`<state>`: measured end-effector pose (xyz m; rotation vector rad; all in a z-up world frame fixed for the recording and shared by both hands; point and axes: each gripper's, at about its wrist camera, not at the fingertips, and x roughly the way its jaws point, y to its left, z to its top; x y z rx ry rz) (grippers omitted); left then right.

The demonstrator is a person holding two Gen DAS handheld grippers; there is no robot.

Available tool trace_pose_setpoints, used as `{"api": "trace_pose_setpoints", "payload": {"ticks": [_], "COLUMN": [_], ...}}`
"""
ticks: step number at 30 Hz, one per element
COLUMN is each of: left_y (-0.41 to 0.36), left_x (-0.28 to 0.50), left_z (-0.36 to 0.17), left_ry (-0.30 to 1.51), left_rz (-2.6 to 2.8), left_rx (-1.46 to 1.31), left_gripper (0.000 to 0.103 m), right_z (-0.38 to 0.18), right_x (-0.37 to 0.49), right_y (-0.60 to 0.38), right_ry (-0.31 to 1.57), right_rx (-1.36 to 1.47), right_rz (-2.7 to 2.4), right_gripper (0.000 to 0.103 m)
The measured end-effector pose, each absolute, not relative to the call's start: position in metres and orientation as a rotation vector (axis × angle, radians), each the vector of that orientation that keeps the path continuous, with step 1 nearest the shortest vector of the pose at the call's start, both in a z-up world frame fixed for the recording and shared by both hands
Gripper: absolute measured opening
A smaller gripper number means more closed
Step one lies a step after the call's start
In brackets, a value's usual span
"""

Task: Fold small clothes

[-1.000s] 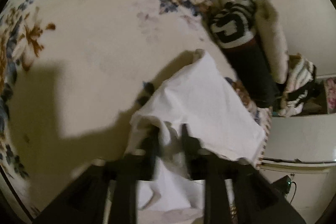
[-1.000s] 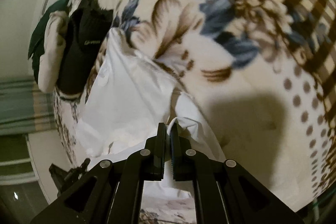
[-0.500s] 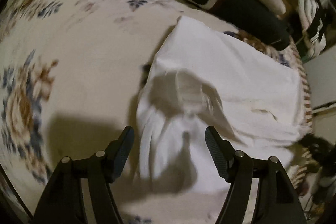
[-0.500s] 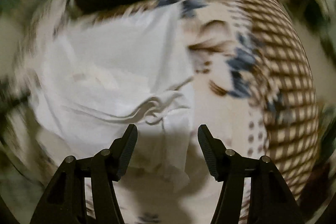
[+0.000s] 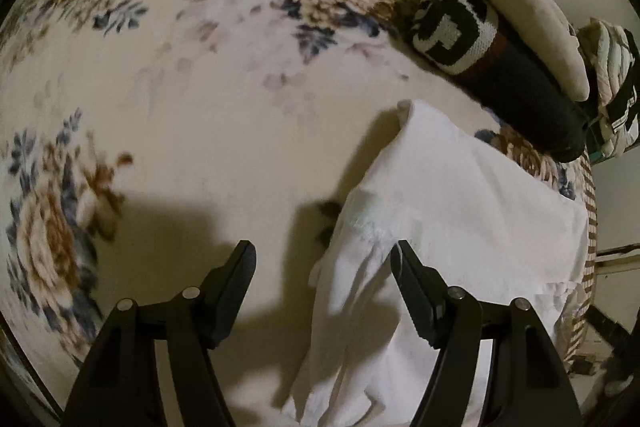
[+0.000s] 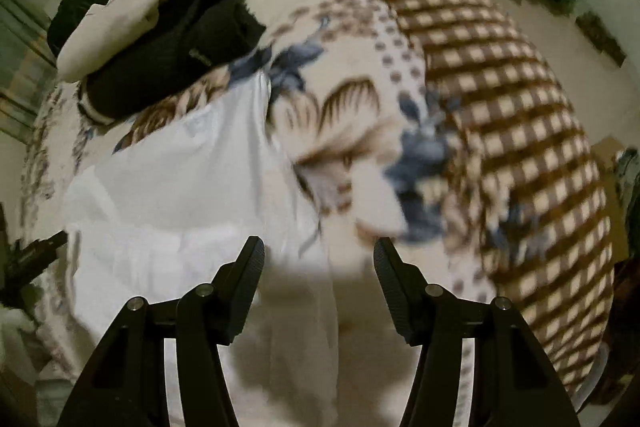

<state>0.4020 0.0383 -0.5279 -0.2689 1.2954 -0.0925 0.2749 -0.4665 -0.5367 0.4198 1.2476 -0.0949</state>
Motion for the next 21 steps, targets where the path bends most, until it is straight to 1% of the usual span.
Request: {"api": "trace_pose_setpoints", "payload": {"ticks": [3, 6, 7, 8, 9, 10, 12, 15, 20, 21], "left_y": [0.029, 0.017, 0.013, 0.009, 0.006, 0.004, 0.001, -0.001, 0.000, 0.001], "left_x": [0.396, 0.393, 0.393, 0.393, 0.393, 0.393, 0.392, 0.389, 0.379, 0.377], "left_z": [-0.534, -0.538, -0.539, -0.541, -0.542, -0.542, -0.542, -0.541, -0.542, -0.543], "left_ry": [1.313, 1.329, 1.331, 1.335, 1.341, 1.343, 1.343, 1.342, 1.359, 1.364], "left_rz": [-0.104, -0.126, -0.132, -0.138, -0.144, -0.151, -0.160, -0.167, -0.174, -0.175], "left_rx": [-0.278, -0.254, -0.241, -0.225, -0.214, -0.213, -0.211, -0.207, -0.227, -0.227], "left_gripper": [0.068, 0.068, 0.068, 0.068, 0.068, 0.068, 0.068, 0.068, 0.068, 0.068], "right_z": [-0.543, -0.551, -0.557, -0.561, -0.565, -0.570, -0.573, -0.564, -0.555, -0.559], "right_x": [0.263, 0.262, 0.263, 0.263, 0.263, 0.261, 0.254, 0.233, 0.190, 0.183], "right_y": [-0.461, -0.439, -0.430, -0.423, -0.421, -0.429, -0.456, -0.493, -0.494, -0.491], "right_ry": [1.283, 1.328, 1.355, 1.374, 1.384, 1.393, 1.379, 1.343, 1.328, 1.332], "right_rx": [0.475, 0.450, 0.397, 0.310, 0.237, 0.164, 0.219, 0.427, 0.680, 0.738], "right_rz": [-0.035, 0.053, 0.056, 0.021, -0.030, -0.138, -0.279, -0.355, -0.268, -0.239], "right_gripper": [0.060, 0.059, 0.058, 0.054, 0.038, 0.031, 0.031, 0.031, 0.032, 0.035]}}
